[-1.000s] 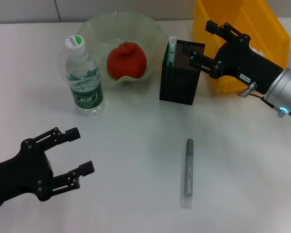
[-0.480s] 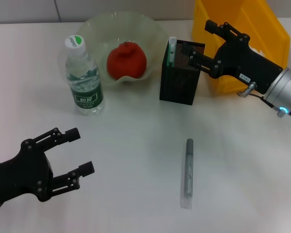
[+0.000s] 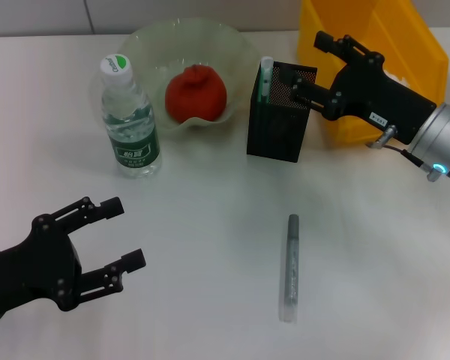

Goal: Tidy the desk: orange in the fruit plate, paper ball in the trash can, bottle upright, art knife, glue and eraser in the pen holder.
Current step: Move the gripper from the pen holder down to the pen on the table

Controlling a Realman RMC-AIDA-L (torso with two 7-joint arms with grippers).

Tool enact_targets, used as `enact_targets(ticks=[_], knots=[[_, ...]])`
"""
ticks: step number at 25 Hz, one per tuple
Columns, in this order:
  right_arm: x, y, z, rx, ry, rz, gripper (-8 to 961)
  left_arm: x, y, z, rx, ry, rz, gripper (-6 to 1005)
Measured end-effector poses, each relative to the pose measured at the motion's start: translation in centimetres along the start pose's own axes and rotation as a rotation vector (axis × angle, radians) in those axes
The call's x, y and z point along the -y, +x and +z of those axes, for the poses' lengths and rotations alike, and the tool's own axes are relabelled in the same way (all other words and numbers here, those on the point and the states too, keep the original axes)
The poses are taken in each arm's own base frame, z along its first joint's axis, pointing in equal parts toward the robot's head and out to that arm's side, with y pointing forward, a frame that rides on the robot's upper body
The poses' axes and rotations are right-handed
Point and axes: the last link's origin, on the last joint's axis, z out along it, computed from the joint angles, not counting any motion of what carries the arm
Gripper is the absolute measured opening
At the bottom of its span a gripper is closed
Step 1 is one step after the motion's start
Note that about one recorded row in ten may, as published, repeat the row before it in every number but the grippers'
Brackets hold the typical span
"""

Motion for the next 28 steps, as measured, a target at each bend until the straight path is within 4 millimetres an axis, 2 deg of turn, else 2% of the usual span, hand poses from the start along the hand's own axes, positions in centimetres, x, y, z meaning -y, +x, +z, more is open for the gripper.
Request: enact_targets(ticks=[3,9,10,14,19,28], knots=[[-0.6,-0.2,0.2,-0.007,-0.065,0.034,816,0.1,0.0,0.0,0.001,0.0,0.002,801],[-3.5,-0.7,0.4,-0.067,-0.335,0.033,816,0.2,0.2,0.0,0.002,-0.002,0.006,801],[-3.5,-0.7,0.4,-0.067,-0.335,0.033,816,0.2,0.2,0.0,0.002,-0.002,0.006,801],[-5.0,-1.0,-0.2,-0.09,-0.484,0.033,815,0.3,0.2,0.0,0.003,-0.003,0.008,801],[-5.5,-0.8,-1.4,-0.154,-0.587,0.065,814,0.5,0.2,-0.1,0.013,0.004,0.014,801],[-5.7,-0.8,-1.7,-0.175,-0.617,0.069,813,0.5,0.2,-0.1,0.013,0.005,0.016,801]])
